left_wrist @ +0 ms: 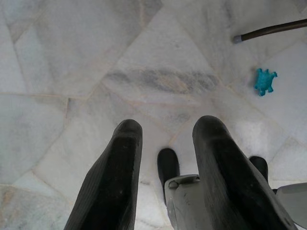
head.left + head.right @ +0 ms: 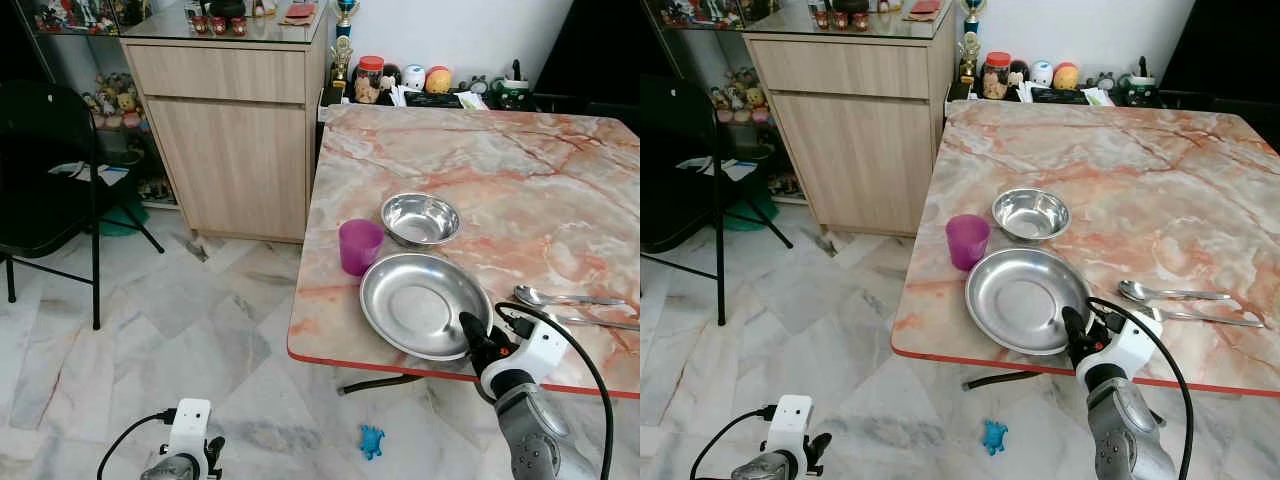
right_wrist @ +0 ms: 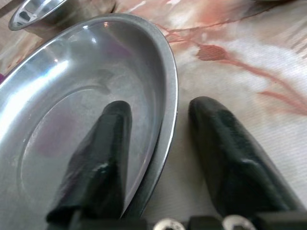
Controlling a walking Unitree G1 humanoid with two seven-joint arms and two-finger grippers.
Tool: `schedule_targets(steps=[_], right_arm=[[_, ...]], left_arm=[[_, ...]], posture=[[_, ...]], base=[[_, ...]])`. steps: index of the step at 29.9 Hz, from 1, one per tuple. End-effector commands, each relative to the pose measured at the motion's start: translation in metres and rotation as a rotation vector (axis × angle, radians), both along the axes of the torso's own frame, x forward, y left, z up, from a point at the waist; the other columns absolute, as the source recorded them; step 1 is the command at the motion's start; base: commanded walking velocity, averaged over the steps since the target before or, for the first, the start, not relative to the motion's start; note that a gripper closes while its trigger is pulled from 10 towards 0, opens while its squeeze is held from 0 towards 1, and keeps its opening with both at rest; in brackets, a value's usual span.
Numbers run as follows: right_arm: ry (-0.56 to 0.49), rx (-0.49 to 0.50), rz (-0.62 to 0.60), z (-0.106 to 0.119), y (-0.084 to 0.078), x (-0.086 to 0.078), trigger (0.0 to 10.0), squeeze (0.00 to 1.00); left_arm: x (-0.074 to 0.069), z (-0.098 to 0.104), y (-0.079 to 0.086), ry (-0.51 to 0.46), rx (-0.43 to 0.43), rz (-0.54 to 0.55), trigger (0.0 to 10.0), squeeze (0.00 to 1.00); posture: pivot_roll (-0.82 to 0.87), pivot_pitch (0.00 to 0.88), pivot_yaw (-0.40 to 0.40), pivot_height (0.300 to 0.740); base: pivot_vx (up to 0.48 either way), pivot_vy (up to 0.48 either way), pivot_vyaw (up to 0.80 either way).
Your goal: Setting the table
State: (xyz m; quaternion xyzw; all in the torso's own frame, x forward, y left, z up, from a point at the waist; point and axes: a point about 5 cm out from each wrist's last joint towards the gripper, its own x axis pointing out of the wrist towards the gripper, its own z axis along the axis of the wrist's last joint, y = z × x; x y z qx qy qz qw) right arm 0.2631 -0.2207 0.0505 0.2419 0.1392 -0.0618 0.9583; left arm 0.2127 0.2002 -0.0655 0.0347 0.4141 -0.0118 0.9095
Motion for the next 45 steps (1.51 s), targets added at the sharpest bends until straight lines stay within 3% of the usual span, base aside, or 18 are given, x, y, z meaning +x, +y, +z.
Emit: schedule_targets(steps=[1, 18, 23, 29, 30, 31, 32, 33, 34, 35, 36, 39, 45], right_arm=[[0.005, -0.018, 0.014, 0.000, 0.003, 0.003, 0.0, 0.00], [0.004, -0.035, 0.002, -0.001, 0.002, 0.003, 0.0, 0.00], [0.008, -0.060, -0.043, -0.002, -0.005, -0.005, 0.0, 0.00], [-0.103, -0.042, -0.058, 0.010, -0.010, -0.018, 0.0, 0.00], [-0.137, -0.044, -0.070, 0.014, -0.012, -0.022, 1.1, 0.00], [-0.176, -0.036, -0.087, 0.019, -0.015, -0.025, 4.0, 0.00], [-0.176, -0.036, -0.087, 0.019, -0.015, -0.025, 4.0, 0.00], [-0.212, -0.027, -0.107, 0.023, -0.017, -0.027, 10.0, 0.00], [-0.246, -0.021, -0.126, 0.028, -0.020, -0.029, 10.0, 0.00], [-0.360, 0.006, -0.148, 0.046, -0.023, -0.031, 10.0, 0.00], [-0.360, 0.006, -0.148, 0.046, -0.023, -0.031, 10.0, 0.00], [-0.499, -0.019, -0.176, 0.073, -0.026, -0.030, 10.0, 0.00], [-0.616, -0.053, -0.186, 0.108, -0.022, -0.018, 10.0, 0.00]], left_arm=[[-0.004, -0.002, 0.000, 0.019, 0.015, -0.019, 10.0, 0.00], [0.003, 0.002, 0.000, -0.008, 0.014, -0.011, 10.0, 0.00], [0.001, 0.001, 0.000, -0.003, 0.013, -0.012, 10.0, 0.00], [-0.001, -0.001, 0.000, 0.004, 0.012, -0.015, 10.0, 0.00], [-0.002, -0.001, 0.000, 0.005, 0.012, -0.015, 10.0, 0.00], [-0.002, -0.001, 0.000, 0.006, 0.012, -0.015, 10.0, 0.00], [-0.002, -0.001, 0.000, 0.006, 0.012, -0.015, 10.0, 0.00], [-0.002, -0.001, 0.000, 0.005, 0.011, -0.015, 10.0, 0.00], [-0.001, -0.001, 0.000, 0.004, 0.011, -0.015, 10.0, 0.00], [-0.001, 0.000, 0.000, -0.002, 0.008, -0.012, 10.0, 0.00], [-0.001, 0.000, 0.000, -0.002, 0.008, -0.012, 10.0, 0.00], [0.000, 0.000, 0.000, -0.009, 0.004, -0.008, 10.0, 0.00], [0.001, 0.001, 0.000, -0.017, 0.010, -0.006, 10.0, 0.00]], posture=[[0.04, 0.000, -0.028, 0.740], [0.04, 0.000, -0.038, 0.740], [0.04, 0.000, -0.039, 0.740], [0.05, 0.000, -0.038, 0.740], [0.04, 0.000, -0.038, 0.740], [0.04, 0.000, -0.037, 0.740], [0.04, 0.000, -0.037, 0.740], [0.04, 0.000, -0.036, 0.740], [0.04, 0.000, -0.034, 0.740], [0.04, 0.000, -0.031, 0.740], [0.04, 0.000, -0.031, 0.740], [0.04, 0.000, -0.027, 0.740], [0.03, 0.000, -0.022, 0.740]], base=[[0.000, 0.000, 0.00], [0.000, 0.000, 0.00], [0.000, 0.000, 0.00], [0.000, 0.000, 0.00], [0.000, 0.000, 0.00], [0.000, 0.000, 0.00], [0.000, 0.000, 0.00], [0.000, 0.000, 0.00], [0.000, 0.000, 0.00], [0.000, 0.000, 0.00], [0.000, 0.000, 0.00], [0.000, 0.000, 0.00], [0.000, 0.000, 0.00]])
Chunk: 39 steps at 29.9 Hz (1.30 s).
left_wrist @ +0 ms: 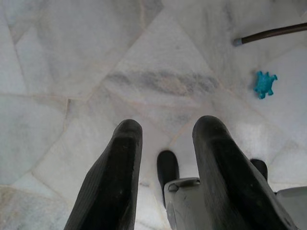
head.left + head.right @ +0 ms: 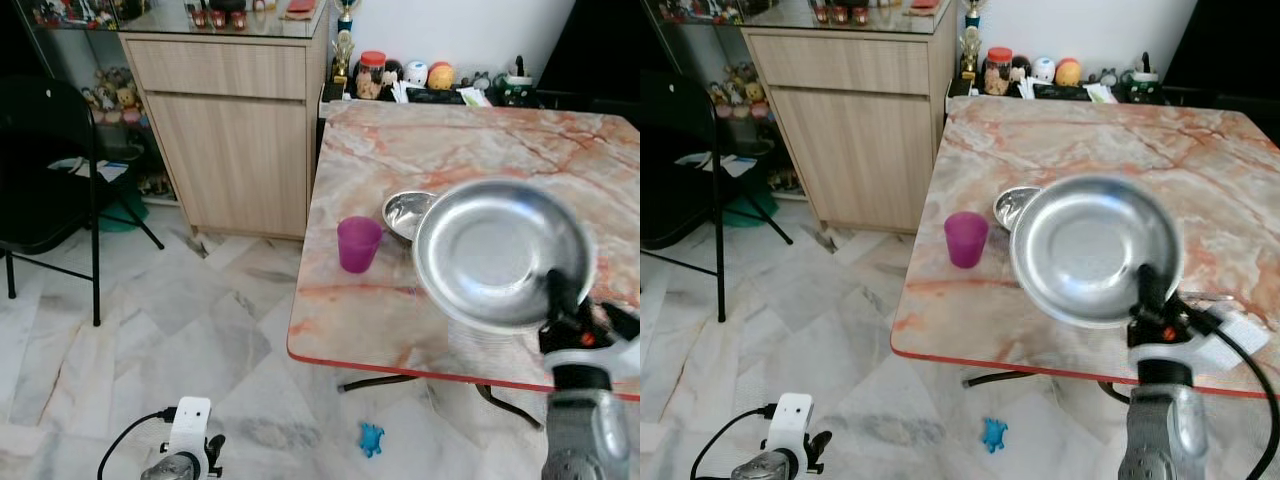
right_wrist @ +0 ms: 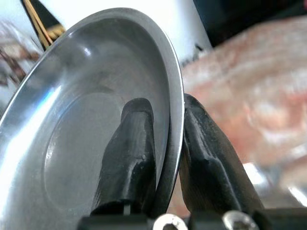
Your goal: Setting the table
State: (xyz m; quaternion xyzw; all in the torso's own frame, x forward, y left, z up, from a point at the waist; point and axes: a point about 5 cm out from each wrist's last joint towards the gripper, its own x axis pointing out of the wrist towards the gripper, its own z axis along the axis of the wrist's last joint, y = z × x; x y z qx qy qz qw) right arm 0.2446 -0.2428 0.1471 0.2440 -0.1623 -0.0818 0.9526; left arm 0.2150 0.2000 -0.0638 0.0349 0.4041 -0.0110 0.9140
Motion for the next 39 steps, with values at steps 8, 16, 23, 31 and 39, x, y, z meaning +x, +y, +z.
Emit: schedule_targets(steps=[8, 16, 23, 31, 39], right_arm=[[-0.149, -0.035, 0.335, 0.043, 0.056, 0.038, 10.0, 0.00], [-0.152, -0.084, 0.562, 0.048, 0.091, 0.051, 10.0, 0.00], [-0.104, -0.077, 0.616, 0.037, 0.108, 0.045, 10.0, 0.00], [-0.060, -0.068, 0.593, 0.028, 0.105, 0.041, 10.0, 0.00], [-0.056, -0.065, 0.561, 0.029, 0.099, 0.042, 10.0, 0.00]], left_arm=[[-0.003, -0.001, 0.001, 0.004, 0.022, 0.003, 10.0, 0.00], [-0.003, 0.000, 0.007, -0.005, 0.040, 0.025, 10.0, 0.00], [-0.006, -0.001, 0.012, -0.007, 0.045, 0.052, 10.0, 0.00], [-0.002, 0.001, 0.012, -0.024, 0.051, 0.042, 10.0, 0.00], [-0.001, 0.002, 0.009, -0.031, 0.048, 0.034, 10.0, 0.00]], posture=[[0.04, 0.000, -0.017, 0.740], [0.04, 0.000, -0.023, 0.740], [0.05, 0.000, -0.017, 0.740], [0.04, 0.000, -0.012, 0.740], [0.04, 0.000, -0.016, 0.740]], base=[[0.000, 0.000, 0.00], [0.000, 0.000, 0.00], [0.000, 0.000, 0.00], [0.000, 0.000, 0.00], [0.000, -0.337, 0.00]])
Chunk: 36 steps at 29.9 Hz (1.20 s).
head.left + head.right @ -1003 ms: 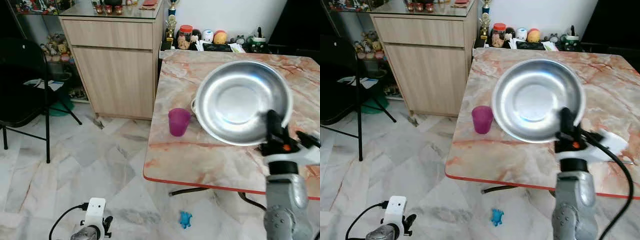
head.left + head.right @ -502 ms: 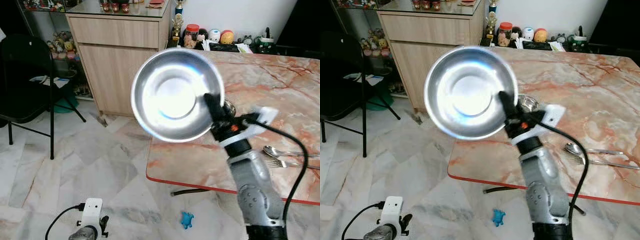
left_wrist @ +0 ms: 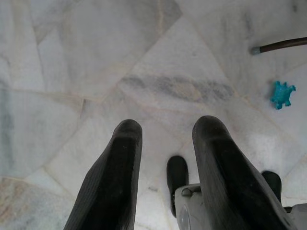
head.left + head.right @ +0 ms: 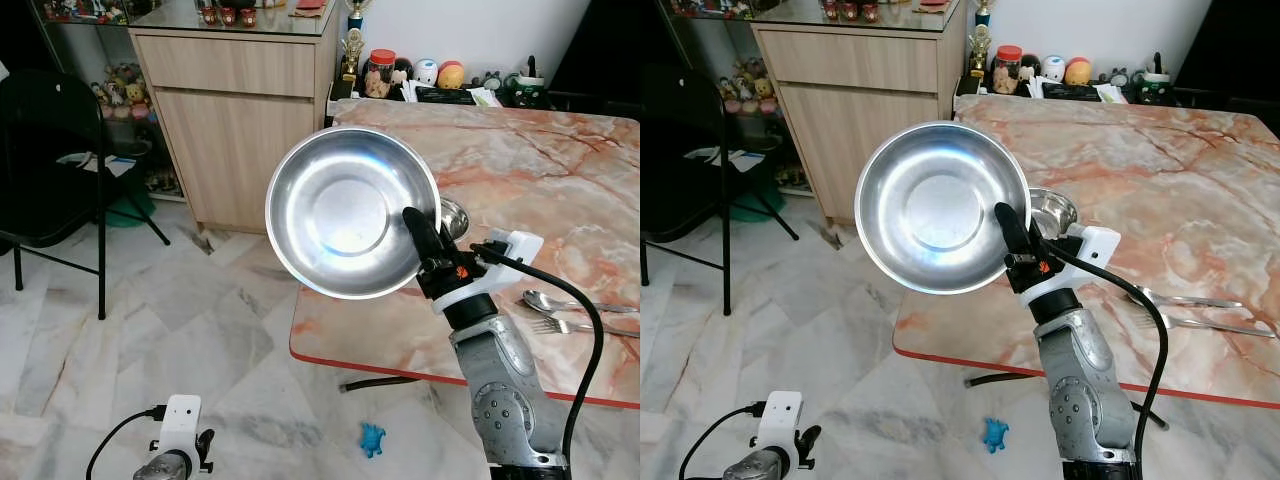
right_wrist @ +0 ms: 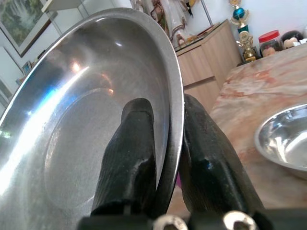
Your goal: Setting the table
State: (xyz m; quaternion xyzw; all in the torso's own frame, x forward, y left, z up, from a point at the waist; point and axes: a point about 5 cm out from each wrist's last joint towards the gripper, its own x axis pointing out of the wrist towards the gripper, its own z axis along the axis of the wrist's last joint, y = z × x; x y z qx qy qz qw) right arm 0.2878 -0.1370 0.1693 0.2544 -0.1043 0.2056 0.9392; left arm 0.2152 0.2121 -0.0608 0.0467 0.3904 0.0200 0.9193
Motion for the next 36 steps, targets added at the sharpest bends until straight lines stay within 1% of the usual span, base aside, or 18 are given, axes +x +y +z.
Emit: schedule_targets(steps=[1, 8, 12, 15, 18, 23, 28, 36], right_arm=[[-0.021, -0.003, -0.027, 0.006, -0.007, -0.001, 10.0, 0.00], [-0.020, -0.004, -0.044, 0.007, -0.011, 0.002, 10.0, 0.00], [-0.025, -0.003, -0.044, 0.009, -0.011, 0.003, 10.0, 0.00], [-0.026, -0.002, -0.046, 0.010, -0.012, 0.003, 10.0, 0.00], [-0.026, 0.001, -0.053, 0.010, -0.014, 0.004, 10.0, 0.00], [-0.026, 0.001, -0.056, 0.010, -0.014, 0.005, 10.0, 0.00], [-0.023, 0.003, -0.071, 0.010, -0.016, 0.005, 10.0, 0.00], [-0.014, 0.010, -0.098, 0.007, -0.019, 0.005, 10.0, 0.00]], left_arm=[[-0.001, -0.001, -0.003, 0.001, 0.002, -0.011, 10.0, 0.00], [-0.003, -0.002, -0.002, 0.005, 0.003, -0.008, 10.0, 0.00], [-0.007, -0.004, 0.000, 0.012, 0.006, -0.007, 10.0, 0.00], [-0.013, -0.006, 0.003, 0.025, 0.011, 0.001, 10.0, 0.00], [-0.014, -0.007, 0.003, 0.028, 0.010, 0.001, 10.0, 0.00], [-0.013, -0.007, 0.001, 0.027, 0.007, 0.001, 10.0, 0.00], [-0.010, -0.006, -0.004, 0.020, -0.001, -0.011, 10.0, 0.00], [-0.010, -0.006, -0.005, 0.022, -0.002, -0.023, 10.0, 0.00]], posture=[[0.04, 0.000, -0.017, 0.740], [0.04, 0.000, -0.022, 0.740], [0.04, 0.000, -0.024, 0.740], [0.04, 0.000, -0.026, 0.740], [0.04, 0.000, -0.029, 0.740], [0.04, 0.000, -0.030, 0.740], [0.03, 0.000, -0.027, 0.740], [0.03, 0.000, -0.023, 0.740]], base=[[0.000, -0.398, 0.00], [0.000, -0.413, 0.00], [0.000, -0.430, 0.00], [0.000, -0.428, 0.00], [0.000, -0.428, 0.00], [0.000, -0.428, 0.00], [0.000, -0.430, 0.00], [0.000, -0.428, 0.00]])
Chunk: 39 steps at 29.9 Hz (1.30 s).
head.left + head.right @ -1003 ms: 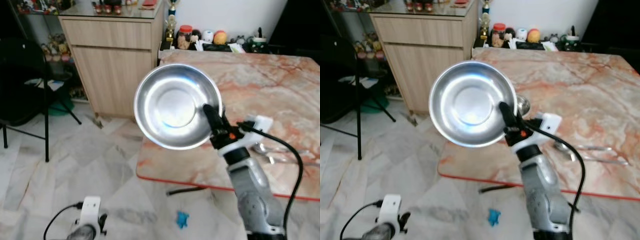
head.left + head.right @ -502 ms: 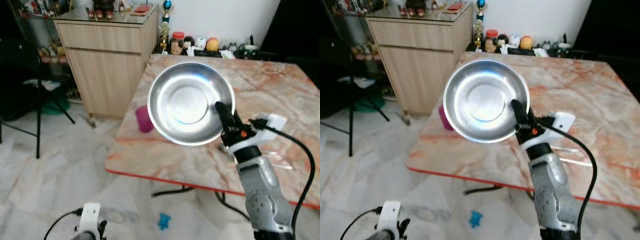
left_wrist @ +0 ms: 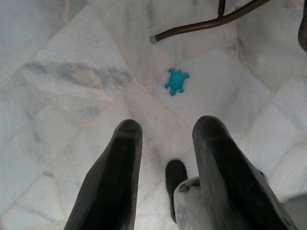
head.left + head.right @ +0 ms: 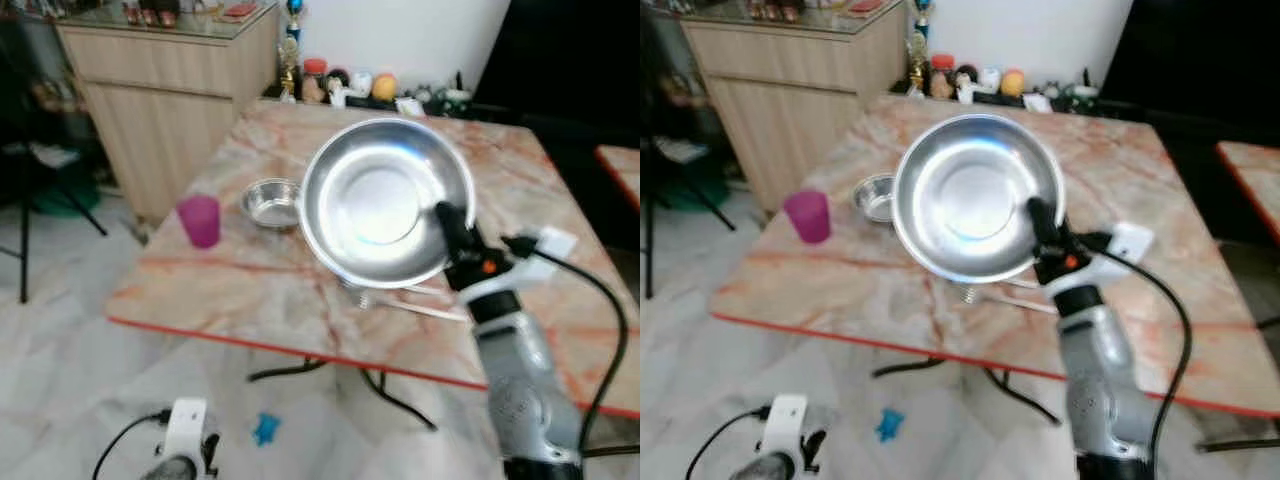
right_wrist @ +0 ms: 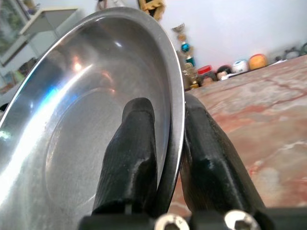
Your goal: Setting the table
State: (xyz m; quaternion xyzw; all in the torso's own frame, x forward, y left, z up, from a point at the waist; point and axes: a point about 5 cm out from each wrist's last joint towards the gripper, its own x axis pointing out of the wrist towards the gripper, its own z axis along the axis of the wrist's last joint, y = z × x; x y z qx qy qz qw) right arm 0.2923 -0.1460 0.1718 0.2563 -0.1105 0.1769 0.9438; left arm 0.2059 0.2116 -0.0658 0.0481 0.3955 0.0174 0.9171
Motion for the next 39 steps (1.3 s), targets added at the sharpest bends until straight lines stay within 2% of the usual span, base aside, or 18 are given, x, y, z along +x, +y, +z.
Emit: schedule_targets(steps=[1, 39], right_arm=[[-0.017, 0.002, -0.046, 0.0044, -0.0113, 0.0005, 10.0, 0.00], [-0.021, 0.001, -0.101, 0.0049, -0.0194, 0.0017, 10.0, 0.00]], left_arm=[[-0.0007, -0.0016, -0.0049, 0.012, -0.003, -0.020, 10.0, 0.00], [0.0012, -0.0014, -0.0089, 0.018, -0.005, -0.053, 10.0, 0.00]], posture=[[0.03, 0.000, -0.023, 0.740], [0.01, 0.000, -0.013, 0.740]], base=[[0.000, -0.424, 0.00], [0.000, -0.428, 0.00]])
